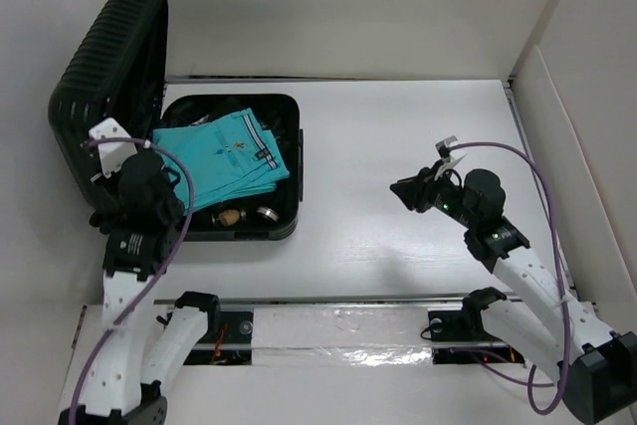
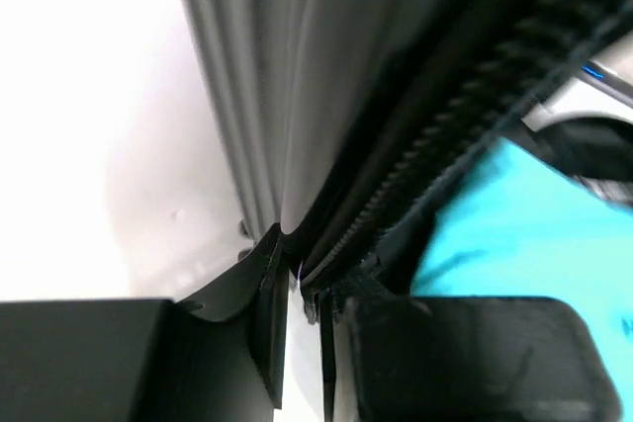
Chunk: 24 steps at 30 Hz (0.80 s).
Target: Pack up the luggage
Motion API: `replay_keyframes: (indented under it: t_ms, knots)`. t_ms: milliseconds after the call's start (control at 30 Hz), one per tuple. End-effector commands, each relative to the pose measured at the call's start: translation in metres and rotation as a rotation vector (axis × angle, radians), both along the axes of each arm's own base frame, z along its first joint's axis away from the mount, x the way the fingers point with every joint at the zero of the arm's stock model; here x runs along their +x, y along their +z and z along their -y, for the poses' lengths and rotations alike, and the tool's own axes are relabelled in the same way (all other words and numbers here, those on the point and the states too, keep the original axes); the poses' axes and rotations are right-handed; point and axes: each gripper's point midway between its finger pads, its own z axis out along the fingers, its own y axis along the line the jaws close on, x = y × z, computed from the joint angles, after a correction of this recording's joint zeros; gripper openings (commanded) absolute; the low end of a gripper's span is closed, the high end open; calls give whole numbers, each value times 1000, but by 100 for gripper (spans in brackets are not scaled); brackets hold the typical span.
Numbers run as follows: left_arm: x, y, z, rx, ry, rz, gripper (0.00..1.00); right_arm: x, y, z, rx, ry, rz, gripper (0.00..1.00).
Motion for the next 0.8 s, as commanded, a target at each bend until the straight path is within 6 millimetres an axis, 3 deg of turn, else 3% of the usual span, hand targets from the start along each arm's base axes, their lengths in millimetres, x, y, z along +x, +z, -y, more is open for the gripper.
replay_keyframes:
  t_ms: [0,67,100,167,200,267,367,400,433,633,767]
  knots:
    - [33,34,69,-26,-540,177,0,9,24,-2,1,-19,69,36]
    - [31,44,92,-14,-696,168,0,11,23,-2,-6,-25,62,36]
    - [33,34,114,-23,-834,96,0,9,22,-4,-8,-18,62,36]
    - [38,33,139,-44,-974,31,0,11,21,-3,-12,-33,62,36]
    - [35,31,166,-73,-1129,23,9,12,21,-2,-15,-43,62,36]
    - [30,34,189,-106,-1254,30,22,14,19,-2,-24,-59,60,36]
    - [20,22,214,-173,-1396,-7,50,17,14,-3,-36,-68,48,36]
    - [13,24,223,-184,-1456,7,84,17,14,-5,-39,-64,47,36]
    - [5,26,228,-195,-1486,19,99,18,13,-4,-43,-70,45,37]
    - [-36,37,257,-261,-1702,59,99,19,13,-2,-46,-94,51,36]
    - [-30,69,257,-283,-1672,215,99,20,13,-2,-45,-108,55,31]
